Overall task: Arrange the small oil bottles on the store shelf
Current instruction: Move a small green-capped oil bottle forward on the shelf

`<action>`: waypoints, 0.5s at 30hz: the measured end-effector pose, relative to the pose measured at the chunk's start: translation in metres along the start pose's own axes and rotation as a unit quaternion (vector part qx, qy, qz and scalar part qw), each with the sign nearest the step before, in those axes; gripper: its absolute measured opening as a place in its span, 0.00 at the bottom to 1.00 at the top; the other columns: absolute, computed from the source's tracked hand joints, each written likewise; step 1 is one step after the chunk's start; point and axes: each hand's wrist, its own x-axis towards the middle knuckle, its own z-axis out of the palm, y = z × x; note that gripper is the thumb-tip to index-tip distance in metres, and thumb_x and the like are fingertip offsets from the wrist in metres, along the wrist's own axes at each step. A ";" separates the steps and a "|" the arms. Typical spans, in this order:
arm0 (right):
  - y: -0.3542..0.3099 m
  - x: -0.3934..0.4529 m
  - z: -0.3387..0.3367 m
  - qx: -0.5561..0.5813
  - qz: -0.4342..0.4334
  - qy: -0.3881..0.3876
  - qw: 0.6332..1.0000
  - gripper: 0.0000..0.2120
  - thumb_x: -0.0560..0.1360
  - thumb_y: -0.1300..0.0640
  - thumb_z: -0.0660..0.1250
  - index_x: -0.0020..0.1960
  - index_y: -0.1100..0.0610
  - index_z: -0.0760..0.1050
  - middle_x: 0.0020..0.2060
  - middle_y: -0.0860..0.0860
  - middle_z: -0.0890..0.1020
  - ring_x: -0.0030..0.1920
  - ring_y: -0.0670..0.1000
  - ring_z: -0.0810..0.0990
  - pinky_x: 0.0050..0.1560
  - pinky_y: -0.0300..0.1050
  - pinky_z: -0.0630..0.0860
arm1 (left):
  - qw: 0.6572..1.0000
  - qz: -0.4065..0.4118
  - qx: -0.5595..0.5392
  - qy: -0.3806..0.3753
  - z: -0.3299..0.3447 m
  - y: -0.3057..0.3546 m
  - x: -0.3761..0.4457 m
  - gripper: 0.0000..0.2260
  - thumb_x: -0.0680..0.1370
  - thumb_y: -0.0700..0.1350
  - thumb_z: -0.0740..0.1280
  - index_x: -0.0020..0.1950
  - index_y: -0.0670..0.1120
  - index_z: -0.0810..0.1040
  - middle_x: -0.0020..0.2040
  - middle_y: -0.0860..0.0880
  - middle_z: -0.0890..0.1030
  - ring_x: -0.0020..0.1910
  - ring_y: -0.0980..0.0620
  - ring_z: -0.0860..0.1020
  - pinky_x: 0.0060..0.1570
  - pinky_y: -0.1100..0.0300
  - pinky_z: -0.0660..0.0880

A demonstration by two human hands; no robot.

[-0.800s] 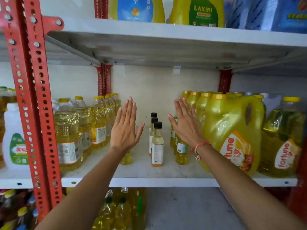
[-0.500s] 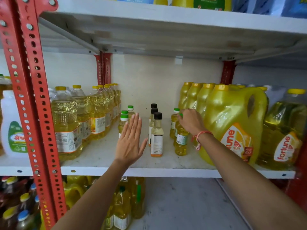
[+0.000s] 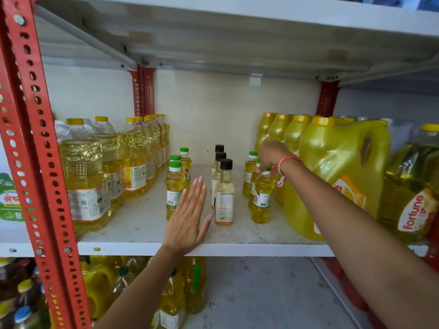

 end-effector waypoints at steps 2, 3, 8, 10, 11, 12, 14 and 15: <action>-0.004 0.004 -0.008 -0.003 0.019 -0.064 0.998 0.17 0.66 0.60 0.78 0.53 0.64 0.83 0.52 0.59 0.85 0.46 0.57 0.85 0.38 0.43 0.78 | 1.000 -0.008 -0.007 0.001 0.006 -0.004 0.003 0.30 0.82 0.54 0.50 0.79 0.37 0.52 0.80 0.38 0.52 0.79 0.44 0.51 0.77 0.48 0.48; -0.004 0.003 -0.012 -0.009 0.018 -0.093 0.995 0.18 0.65 0.59 0.79 0.54 0.62 0.84 0.52 0.57 0.86 0.40 0.53 0.84 0.35 0.40 0.76 | 1.000 -0.012 -0.009 0.006 0.007 -0.003 0.002 0.30 0.82 0.54 0.50 0.79 0.37 0.52 0.80 0.39 0.53 0.79 0.44 0.51 0.77 0.48 0.48; -0.008 0.002 -0.016 0.020 -0.005 -0.130 0.991 0.21 0.65 0.59 0.79 0.56 0.63 0.83 0.53 0.56 0.86 0.32 0.47 0.84 0.36 0.43 0.79 | 1.000 -0.009 -0.002 0.006 0.005 -0.006 -0.004 0.29 0.83 0.54 0.47 0.79 0.38 0.52 0.80 0.39 0.53 0.79 0.44 0.52 0.77 0.50 0.47; -0.008 0.001 -0.013 0.034 0.002 -0.128 0.991 0.22 0.64 0.61 0.80 0.56 0.66 0.82 0.53 0.59 0.85 0.45 0.56 0.86 0.48 0.51 0.83 | 1.000 -0.013 -0.007 0.009 0.005 -0.006 -0.003 0.29 0.83 0.54 0.47 0.79 0.38 0.52 0.80 0.39 0.53 0.79 0.44 0.52 0.77 0.50 0.47; -0.008 0.000 -0.013 0.042 0.001 -0.129 0.991 0.22 0.63 0.62 0.80 0.55 0.67 0.82 0.52 0.61 0.85 0.47 0.59 0.86 0.51 0.53 0.83 | 1.000 -0.016 -0.011 0.007 0.005 -0.006 -0.004 0.29 0.83 0.54 0.47 0.79 0.38 0.52 0.80 0.40 0.53 0.79 0.44 0.52 0.77 0.50 0.46; -0.007 -0.002 -0.013 0.050 -0.001 -0.131 0.990 0.22 0.63 0.62 0.80 0.55 0.68 0.82 0.51 0.61 0.86 0.46 0.60 0.86 0.51 0.54 0.83 | 1.000 -0.018 -0.012 0.006 0.005 -0.007 -0.004 0.29 0.83 0.54 0.47 0.79 0.38 0.52 0.80 0.40 0.53 0.79 0.44 0.52 0.77 0.51 0.46; -0.007 -0.006 -0.017 0.060 -0.003 -0.139 0.988 0.21 0.63 0.64 0.80 0.54 0.68 0.82 0.49 0.62 0.86 0.42 0.60 0.86 0.50 0.54 0.83 | 1.000 -0.021 -0.013 0.006 0.005 -0.008 -0.004 0.29 0.83 0.54 0.47 0.80 0.38 0.52 0.80 0.40 0.53 0.79 0.44 0.51 0.77 0.51 0.46; -0.007 -0.008 -0.020 0.059 -0.004 -0.144 0.988 0.21 0.63 0.64 0.80 0.54 0.68 0.82 0.48 0.61 0.86 0.39 0.59 0.86 0.50 0.54 0.83 | 1.000 -0.023 -0.012 0.008 0.005 -0.007 -0.004 0.29 0.83 0.54 0.47 0.80 0.38 0.52 0.80 0.40 0.53 0.79 0.45 0.51 0.77 0.51 0.46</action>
